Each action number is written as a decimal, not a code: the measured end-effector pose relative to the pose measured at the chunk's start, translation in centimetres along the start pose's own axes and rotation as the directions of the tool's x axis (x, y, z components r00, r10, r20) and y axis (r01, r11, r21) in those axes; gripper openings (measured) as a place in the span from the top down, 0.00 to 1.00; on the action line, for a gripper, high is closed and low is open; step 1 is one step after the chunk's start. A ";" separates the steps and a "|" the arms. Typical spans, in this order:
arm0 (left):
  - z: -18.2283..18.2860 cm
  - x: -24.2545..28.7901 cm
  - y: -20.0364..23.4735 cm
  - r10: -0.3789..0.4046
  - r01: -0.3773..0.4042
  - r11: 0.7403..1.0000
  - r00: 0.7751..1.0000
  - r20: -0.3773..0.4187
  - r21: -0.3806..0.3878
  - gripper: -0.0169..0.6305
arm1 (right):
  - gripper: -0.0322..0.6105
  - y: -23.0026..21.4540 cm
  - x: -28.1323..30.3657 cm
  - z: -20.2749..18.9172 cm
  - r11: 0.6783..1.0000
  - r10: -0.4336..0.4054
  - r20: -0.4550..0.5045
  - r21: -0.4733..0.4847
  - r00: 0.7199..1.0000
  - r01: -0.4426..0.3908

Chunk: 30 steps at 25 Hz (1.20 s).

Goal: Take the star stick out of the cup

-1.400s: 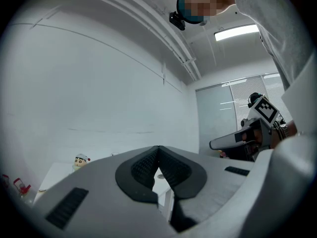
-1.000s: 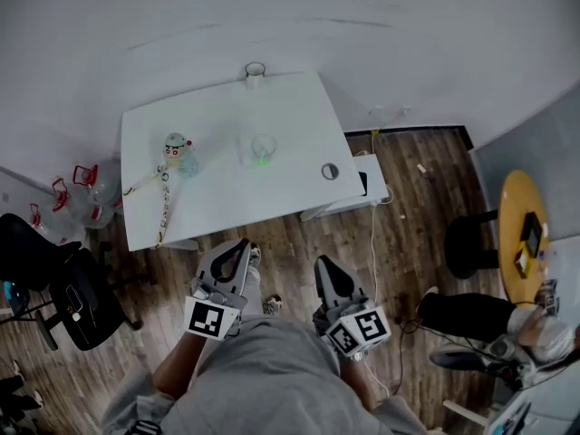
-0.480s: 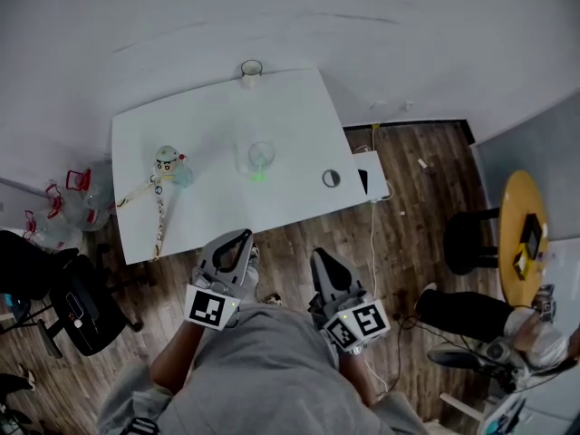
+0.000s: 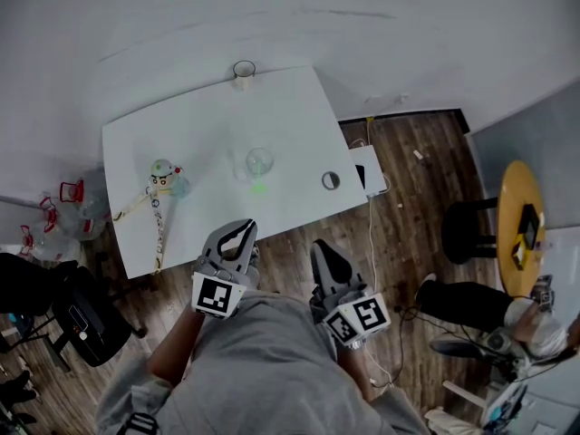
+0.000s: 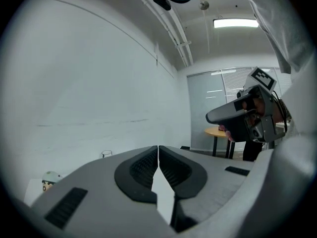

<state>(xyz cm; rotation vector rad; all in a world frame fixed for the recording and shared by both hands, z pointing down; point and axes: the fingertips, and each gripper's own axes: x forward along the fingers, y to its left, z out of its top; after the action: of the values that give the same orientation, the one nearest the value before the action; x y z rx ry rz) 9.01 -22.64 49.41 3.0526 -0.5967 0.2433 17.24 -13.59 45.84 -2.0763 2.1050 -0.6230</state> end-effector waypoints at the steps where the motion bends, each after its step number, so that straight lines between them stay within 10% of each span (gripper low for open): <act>1: -0.2 0.4 0.1 -0.012 0.013 1.000 1.000 -0.009 0.021 0.92 | 0.89 -0.1 0.1 0.0 1.000 -0.008 0.000 0.002 1.000 0.008; 30: -9.8 8.6 3.0 -0.086 0.157 0.973 0.929 -0.360 0.171 0.73 | 0.89 -2.3 4.1 0.1 0.990 -0.138 -0.016 0.038 0.990 0.139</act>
<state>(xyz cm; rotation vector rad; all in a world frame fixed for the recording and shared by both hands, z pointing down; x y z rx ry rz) 14.30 -28.15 60.43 3.0943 -0.3767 0.8702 19.22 -17.59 47.46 -2.2169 1.9514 -0.6906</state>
